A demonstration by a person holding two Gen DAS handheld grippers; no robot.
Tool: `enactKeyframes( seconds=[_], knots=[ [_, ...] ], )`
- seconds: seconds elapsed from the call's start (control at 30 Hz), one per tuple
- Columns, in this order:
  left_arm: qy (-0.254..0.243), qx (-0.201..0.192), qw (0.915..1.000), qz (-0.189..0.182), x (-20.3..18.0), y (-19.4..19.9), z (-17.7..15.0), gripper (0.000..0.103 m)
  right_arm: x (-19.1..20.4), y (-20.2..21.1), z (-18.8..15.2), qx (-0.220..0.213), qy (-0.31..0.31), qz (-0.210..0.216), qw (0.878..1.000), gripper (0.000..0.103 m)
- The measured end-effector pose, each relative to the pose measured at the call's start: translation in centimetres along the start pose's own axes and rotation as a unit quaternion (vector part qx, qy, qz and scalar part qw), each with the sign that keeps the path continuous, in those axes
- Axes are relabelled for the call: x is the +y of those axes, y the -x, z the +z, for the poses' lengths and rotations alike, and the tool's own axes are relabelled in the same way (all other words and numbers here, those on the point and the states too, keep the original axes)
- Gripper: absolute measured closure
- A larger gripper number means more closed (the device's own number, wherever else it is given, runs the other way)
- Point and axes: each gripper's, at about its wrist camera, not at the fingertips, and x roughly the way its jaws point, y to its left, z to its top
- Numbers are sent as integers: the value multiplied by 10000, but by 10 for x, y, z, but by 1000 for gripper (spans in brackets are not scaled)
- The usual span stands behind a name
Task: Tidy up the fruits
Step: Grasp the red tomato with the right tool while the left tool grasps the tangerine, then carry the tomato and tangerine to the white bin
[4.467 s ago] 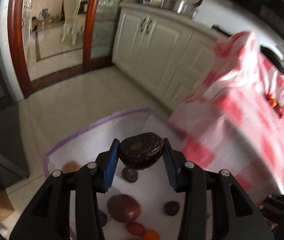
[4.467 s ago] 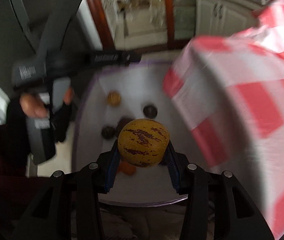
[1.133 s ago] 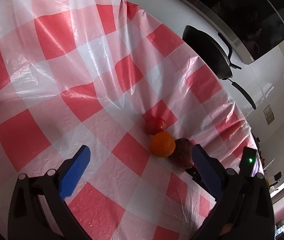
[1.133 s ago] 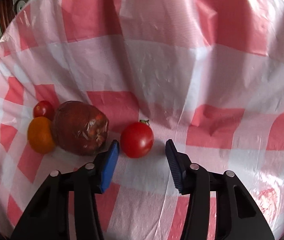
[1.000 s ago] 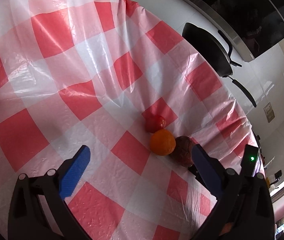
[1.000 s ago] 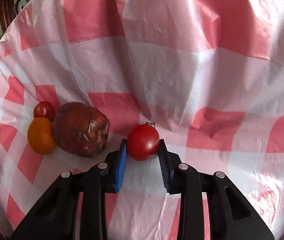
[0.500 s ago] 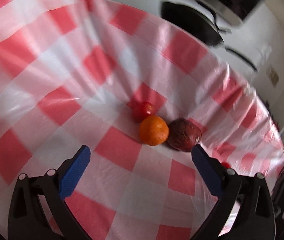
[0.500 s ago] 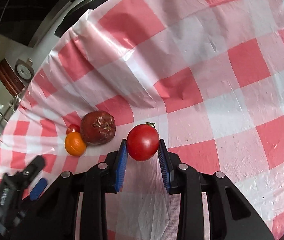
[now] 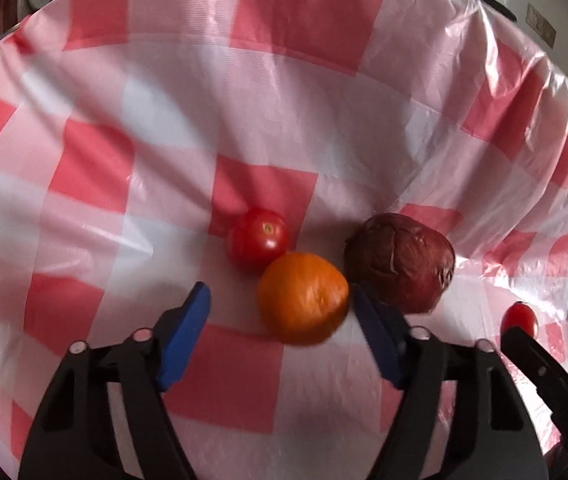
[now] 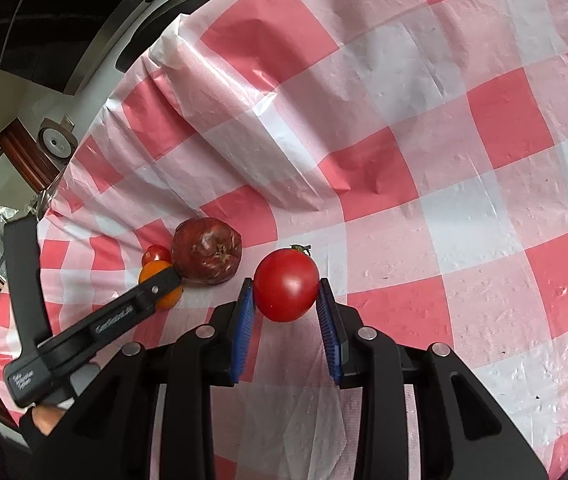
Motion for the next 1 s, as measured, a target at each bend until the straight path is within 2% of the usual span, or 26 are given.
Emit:
enactKeyframes(
  seconds=[0.1,0.23,0.33,0.47,0.53,0.67,0.73,0.9,1.0],
  knots=[
    [-60,99,9999,-28,-1,-6,2,40,0,-1,0,27,21,6,10000,71],
    [-206,103,9996,-168,-4,-8,2,58,1,-3,0,43,25,4,10000,71],
    [-227,-28,9996,-171,-5,-1,-2,59,1,-3,1,35,14,19,10000,71],
    [226,-323,9988,-287,10,26,-15,59,0,-2,1,28,-5,75,10000,71],
    [579,-465,9963,-431,19,48,-27,59,-1,-1,1,14,-18,90,10000,71],
    [686,-675,9950,-272,21,84,-63,59,-1,-1,0,8,-18,95,10000,71],
    [879,-696,9930,-385,25,104,-89,59,-2,0,0,-8,-28,110,9999,71],
    [1084,-693,9905,-476,28,123,-129,59,-4,0,0,-26,-60,123,9999,71],
    [1185,-778,9887,-488,30,130,-134,59,-4,0,0,-24,-73,132,9999,71]
  ],
)
